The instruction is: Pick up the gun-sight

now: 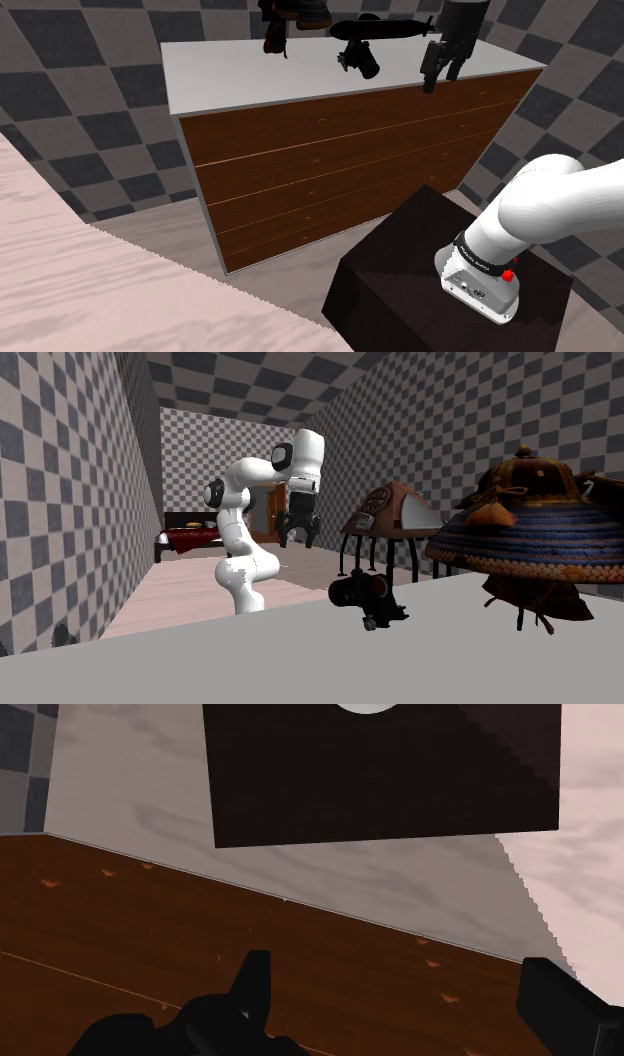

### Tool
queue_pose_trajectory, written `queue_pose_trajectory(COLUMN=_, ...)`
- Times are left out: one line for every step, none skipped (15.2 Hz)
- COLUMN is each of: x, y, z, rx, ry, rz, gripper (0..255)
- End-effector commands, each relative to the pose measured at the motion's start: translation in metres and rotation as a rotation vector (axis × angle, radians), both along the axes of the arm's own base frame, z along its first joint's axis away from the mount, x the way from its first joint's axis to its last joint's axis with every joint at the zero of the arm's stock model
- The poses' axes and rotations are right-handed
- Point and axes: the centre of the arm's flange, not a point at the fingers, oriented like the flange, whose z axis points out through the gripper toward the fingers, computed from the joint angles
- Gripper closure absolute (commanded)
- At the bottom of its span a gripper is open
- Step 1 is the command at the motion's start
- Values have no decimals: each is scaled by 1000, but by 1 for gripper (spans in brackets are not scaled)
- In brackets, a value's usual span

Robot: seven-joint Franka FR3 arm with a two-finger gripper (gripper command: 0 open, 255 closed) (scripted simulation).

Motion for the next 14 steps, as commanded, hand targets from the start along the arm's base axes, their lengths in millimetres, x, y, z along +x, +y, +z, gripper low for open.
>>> queue_pose_trajectory(x=0, y=0, z=0, rx=0, ry=0, rz=0, gripper=0)
queue_pose_trajectory(x=12, y=-6, z=0, rx=11, ry=-7, rz=-4, gripper=0)
queue_pose_trajectory(x=23, y=-11, z=1, rx=23, ry=-13, rz=-8, gripper=0)
queue_pose_trajectory(x=35, y=-17, z=1, rx=34, ry=-20, rz=-12, gripper=0)
queue_pose_trajectory(x=46, y=-23, z=2, rx=45, ry=-27, rz=-16, gripper=0)
queue_pose_trajectory(x=58, y=-29, z=2, rx=57, ry=-33, rz=-20, gripper=0)
queue_pose_trajectory(x=70, y=-35, z=3, rx=68, ry=-40, rz=-24, gripper=0)
queue_pose_trajectory(x=81, y=-41, z=3, rx=79, ry=-47, rz=-28, gripper=0)
queue_pose_trajectory(x=92, y=-47, z=4, rx=91, ry=-54, rz=-32, gripper=0)
queue_pose_trajectory(x=104, y=-53, z=4, rx=102, ry=-60, rz=-36, gripper=0)
queue_pose_trajectory(x=115, y=-59, z=4, rx=113, ry=-67, rz=-40, gripper=0)
queue_pose_trajectory(x=127, y=-65, z=5, rx=125, ry=-74, rz=-44, gripper=0)
queue_pose_trajectory(x=138, y=-71, z=5, rx=136, ry=-80, rz=-48, gripper=0)
queue_pose_trajectory(x=149, y=-78, z=6, rx=148, ry=-87, rz=-52, gripper=0)
